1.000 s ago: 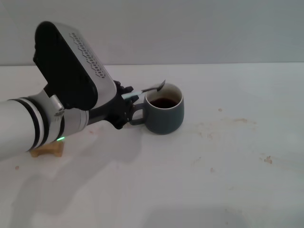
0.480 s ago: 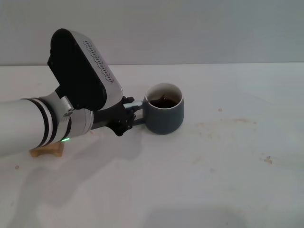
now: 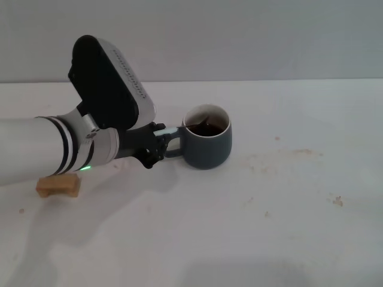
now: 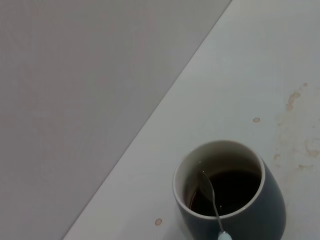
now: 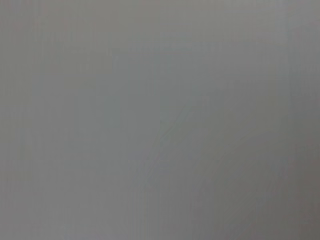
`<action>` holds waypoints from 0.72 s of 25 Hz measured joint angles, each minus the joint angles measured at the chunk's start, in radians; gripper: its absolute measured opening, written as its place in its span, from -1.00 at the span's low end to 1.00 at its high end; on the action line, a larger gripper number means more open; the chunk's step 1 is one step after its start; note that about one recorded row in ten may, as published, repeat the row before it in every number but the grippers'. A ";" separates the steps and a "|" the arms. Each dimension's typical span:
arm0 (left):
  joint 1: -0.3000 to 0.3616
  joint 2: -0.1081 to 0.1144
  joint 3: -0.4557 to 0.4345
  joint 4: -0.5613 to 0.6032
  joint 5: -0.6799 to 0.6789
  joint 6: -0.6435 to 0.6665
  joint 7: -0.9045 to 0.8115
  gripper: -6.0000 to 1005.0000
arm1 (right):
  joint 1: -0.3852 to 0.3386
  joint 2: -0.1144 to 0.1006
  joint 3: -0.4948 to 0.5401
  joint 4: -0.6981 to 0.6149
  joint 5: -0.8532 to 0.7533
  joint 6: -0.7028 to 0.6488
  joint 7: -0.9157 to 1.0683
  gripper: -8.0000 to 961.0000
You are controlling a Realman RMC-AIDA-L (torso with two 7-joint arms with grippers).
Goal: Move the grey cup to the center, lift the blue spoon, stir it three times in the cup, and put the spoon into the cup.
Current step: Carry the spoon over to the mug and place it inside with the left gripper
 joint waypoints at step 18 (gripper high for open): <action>-0.068 -0.001 0.000 0.039 -0.061 -0.005 0.051 -0.71 | -0.007 -0.001 -0.001 0.002 -0.002 -0.006 0.000 -0.99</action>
